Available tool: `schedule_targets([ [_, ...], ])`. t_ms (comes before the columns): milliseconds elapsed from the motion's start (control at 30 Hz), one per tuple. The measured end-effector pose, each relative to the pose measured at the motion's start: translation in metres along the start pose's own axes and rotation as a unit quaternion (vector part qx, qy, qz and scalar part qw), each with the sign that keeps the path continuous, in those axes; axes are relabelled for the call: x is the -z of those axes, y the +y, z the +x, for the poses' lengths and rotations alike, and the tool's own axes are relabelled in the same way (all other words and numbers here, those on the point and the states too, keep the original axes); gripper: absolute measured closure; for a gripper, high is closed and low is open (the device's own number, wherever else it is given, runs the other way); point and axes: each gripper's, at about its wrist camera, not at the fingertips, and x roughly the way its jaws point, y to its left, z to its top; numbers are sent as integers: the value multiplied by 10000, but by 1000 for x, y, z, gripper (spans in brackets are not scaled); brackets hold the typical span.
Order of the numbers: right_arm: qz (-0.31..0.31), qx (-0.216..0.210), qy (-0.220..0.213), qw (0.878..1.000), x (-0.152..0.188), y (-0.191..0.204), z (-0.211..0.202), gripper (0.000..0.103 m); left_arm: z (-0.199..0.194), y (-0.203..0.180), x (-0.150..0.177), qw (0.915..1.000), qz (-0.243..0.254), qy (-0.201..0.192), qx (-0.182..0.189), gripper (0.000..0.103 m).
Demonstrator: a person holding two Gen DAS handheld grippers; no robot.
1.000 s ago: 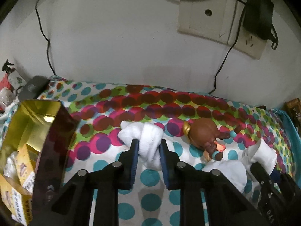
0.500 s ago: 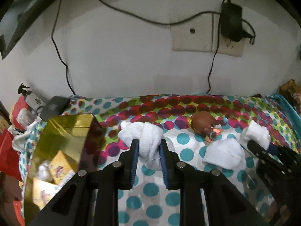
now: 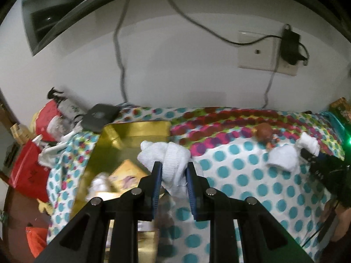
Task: Organize objects
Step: 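Carry the white sock with the left gripper into the gold tray and release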
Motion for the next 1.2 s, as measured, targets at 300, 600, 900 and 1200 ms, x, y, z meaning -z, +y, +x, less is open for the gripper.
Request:
schedule_targets([
  [300, -59, 84, 20, 9999, 1, 2, 0, 71, -4, 63, 11, 9995, -316, 60, -26, 81],
  [600, -107, 155, 45, 9998, -1, 5, 1, 69, 23, 93, 18, 9964, -707, 392, 240, 81],
  [900, -112, 156, 67, 9998, -2, 4, 1, 69, 31, 98, 20, 9959, -833, 304, 198, 56],
  [1200, -183, 234, 87, 9995, -3, 7, 2, 68, 11, 96, 29, 9976, -679, 57, 84, 47],
])
